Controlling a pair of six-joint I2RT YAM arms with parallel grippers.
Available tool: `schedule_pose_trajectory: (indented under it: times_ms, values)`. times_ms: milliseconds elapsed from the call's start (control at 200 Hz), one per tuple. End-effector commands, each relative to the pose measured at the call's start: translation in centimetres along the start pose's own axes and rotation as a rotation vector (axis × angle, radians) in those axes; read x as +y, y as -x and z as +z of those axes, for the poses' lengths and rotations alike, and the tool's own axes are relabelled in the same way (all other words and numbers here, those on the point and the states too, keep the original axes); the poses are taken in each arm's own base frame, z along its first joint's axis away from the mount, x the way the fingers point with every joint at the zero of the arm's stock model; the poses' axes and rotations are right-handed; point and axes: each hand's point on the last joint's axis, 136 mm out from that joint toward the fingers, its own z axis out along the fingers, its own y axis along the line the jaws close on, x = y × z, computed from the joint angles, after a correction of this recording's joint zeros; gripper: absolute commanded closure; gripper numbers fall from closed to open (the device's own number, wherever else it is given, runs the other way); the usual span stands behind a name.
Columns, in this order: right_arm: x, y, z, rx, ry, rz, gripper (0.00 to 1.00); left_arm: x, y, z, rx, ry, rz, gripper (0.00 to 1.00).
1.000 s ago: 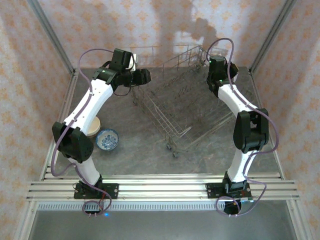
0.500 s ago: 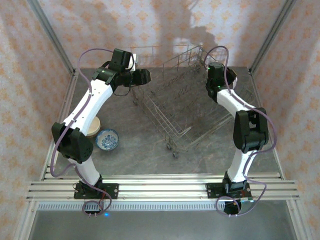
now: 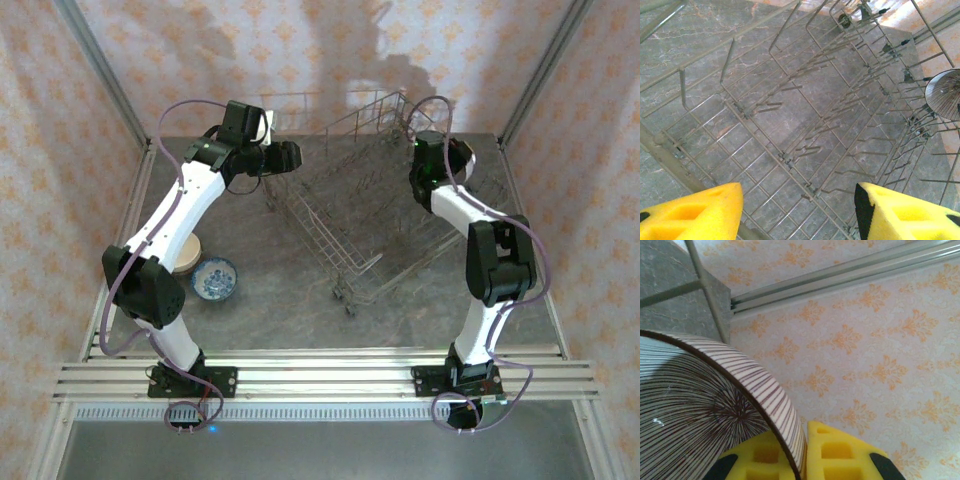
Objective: Load the bowls into the dish rack
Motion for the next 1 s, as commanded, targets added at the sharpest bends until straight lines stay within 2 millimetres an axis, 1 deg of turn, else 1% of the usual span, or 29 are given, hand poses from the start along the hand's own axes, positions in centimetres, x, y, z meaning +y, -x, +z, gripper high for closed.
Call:
schedule_pose_trajectory:
  times_ms: [0, 120, 255, 455, 591, 761, 996]
  values:
    - [-0.7, -0.6, -0.6, 0.021, -0.047, 0.010, 1.00, -0.6, 0.1, -0.9, -0.018, -0.030, 0.019, 0.40]
    - [0.2, -0.7, -0.8, 0.014, -0.037, -0.030, 1.00, -0.5, 0.0, -0.8, -0.014, -0.029, 0.023, 0.40]
    - [0.7, -0.8, -0.7, 0.015, -0.048, -0.065, 1.00, -0.4, -0.2, -0.9, -0.013, -0.031, 0.026, 0.40]
    - [1.8, -1.4, -1.0, 0.038, -0.025, -0.105, 1.00, -0.3, -0.3, -0.8, -0.011, -0.036, 0.024, 0.40]
    - [2.9, -1.8, -1.4, 0.047, -0.013, -0.111, 1.00, -0.3, -0.3, -0.7, -0.010, -0.039, 0.024, 0.40]
    - [3.7, -1.9, -1.7, 0.053, 0.000, -0.110, 1.00, -0.2, -0.3, -0.8, -0.014, -0.039, 0.022, 0.40]
    - [4.7, -1.8, -1.4, 0.070, 0.037, -0.104, 1.00, -0.2, -0.4, -1.0, -0.014, -0.038, 0.023, 0.40]
